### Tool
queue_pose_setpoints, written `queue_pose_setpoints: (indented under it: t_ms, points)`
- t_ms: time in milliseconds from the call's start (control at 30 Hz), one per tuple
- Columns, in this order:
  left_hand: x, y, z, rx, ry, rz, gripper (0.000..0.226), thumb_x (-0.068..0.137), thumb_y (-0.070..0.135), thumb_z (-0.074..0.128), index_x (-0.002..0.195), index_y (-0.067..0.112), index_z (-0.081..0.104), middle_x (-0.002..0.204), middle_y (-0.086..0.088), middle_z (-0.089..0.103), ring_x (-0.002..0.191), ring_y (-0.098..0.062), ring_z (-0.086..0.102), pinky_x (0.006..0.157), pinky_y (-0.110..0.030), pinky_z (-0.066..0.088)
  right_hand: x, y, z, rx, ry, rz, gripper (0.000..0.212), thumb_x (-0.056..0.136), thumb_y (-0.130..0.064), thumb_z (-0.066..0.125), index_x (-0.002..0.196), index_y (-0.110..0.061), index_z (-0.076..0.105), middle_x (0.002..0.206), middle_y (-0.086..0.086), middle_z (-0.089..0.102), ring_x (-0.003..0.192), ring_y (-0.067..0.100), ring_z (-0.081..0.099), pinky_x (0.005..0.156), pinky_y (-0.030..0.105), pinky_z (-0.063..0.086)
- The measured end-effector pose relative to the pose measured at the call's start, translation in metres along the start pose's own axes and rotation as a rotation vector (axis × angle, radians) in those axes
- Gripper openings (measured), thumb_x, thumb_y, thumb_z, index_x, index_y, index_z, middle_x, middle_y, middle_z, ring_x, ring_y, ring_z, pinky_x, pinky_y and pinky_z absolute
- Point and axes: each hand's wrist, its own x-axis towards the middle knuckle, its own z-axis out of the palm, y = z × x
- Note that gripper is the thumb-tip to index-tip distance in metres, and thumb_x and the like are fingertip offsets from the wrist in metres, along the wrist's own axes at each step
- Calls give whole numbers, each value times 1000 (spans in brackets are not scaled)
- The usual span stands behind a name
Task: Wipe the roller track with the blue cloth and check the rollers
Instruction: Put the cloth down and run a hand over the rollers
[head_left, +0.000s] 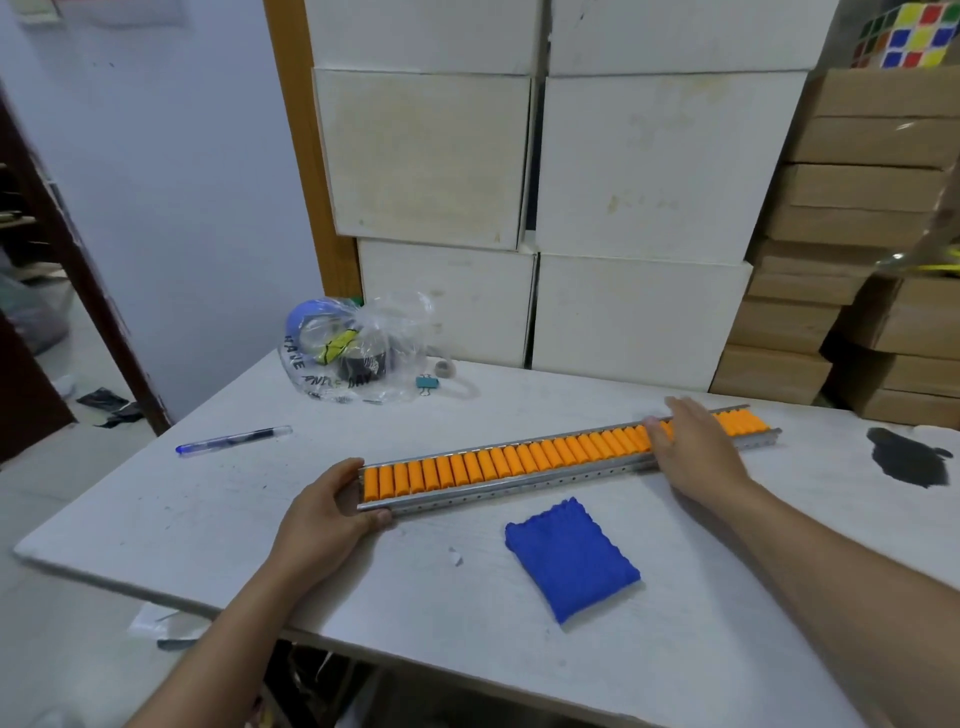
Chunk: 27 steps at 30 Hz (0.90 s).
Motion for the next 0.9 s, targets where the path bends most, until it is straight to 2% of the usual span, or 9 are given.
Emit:
queue_pose_setpoints:
  t_ms: [100,200,300,367,433,500,700,800,900]
  points:
    - [-1,1,0,-6,-13,3,76,66,25,83,133,25,49,130,4,59,108,-9,51,89,-28,38,-33,-70,11,64,-98,-196,56,101,-40,34,148,-11,31,158,10,25,146,23,20,117,36,17]
    - [0,1,0,-11,-6,6,78,63,27,83,133,24,49,129,4,59,113,-11,53,93,-29,39,-71,-139,27,75,-193,-435,58,100,-46,31,150,-15,28,159,6,23,147,20,17,117,32,12]
    - [0,0,-1,-18,-4,-2,83,55,43,77,131,26,50,124,10,59,117,-11,54,99,-33,42,-101,-193,53,12,-314,-657,65,98,-52,27,150,-12,25,159,9,20,147,21,14,118,35,9]
    - [-2,-3,-3,-24,-16,14,78,53,48,70,127,31,51,124,15,60,116,-9,56,100,-38,45,-113,-217,69,-59,-374,-760,77,93,-61,16,150,-9,22,160,12,17,148,23,11,120,38,7]
    - [-3,-5,-4,-10,-23,53,62,61,43,66,122,36,52,121,15,63,111,-8,59,96,-41,48,-116,-231,81,-85,-406,-788,85,89,-64,9,150,-7,20,161,12,14,148,24,8,120,39,4]
    - [-3,-8,-5,-8,-17,74,52,68,38,64,119,39,52,119,15,65,109,-9,61,95,-42,48,-113,-238,88,-85,-429,-774,74,96,-57,19,150,-7,21,161,11,14,148,23,8,120,38,3]
    - [2,-10,-2,-39,-11,10,74,59,45,62,130,29,49,129,9,60,116,-9,55,102,-36,43,-102,-225,97,-53,-455,-701,65,100,-50,25,151,-10,21,161,8,15,149,19,7,119,38,4]
    - [3,-6,-1,-50,0,8,83,54,51,72,130,27,50,115,13,59,109,-6,54,98,-31,42,-96,-210,94,-86,-417,-666,65,100,-50,25,151,-11,19,162,7,13,149,19,7,119,37,4]
    - [4,-8,0,-52,10,18,79,58,38,82,129,25,51,108,16,57,107,-7,56,96,-32,43,-93,-196,88,-98,-393,-632,65,100,-50,25,151,-11,20,161,8,14,148,21,9,119,36,7]
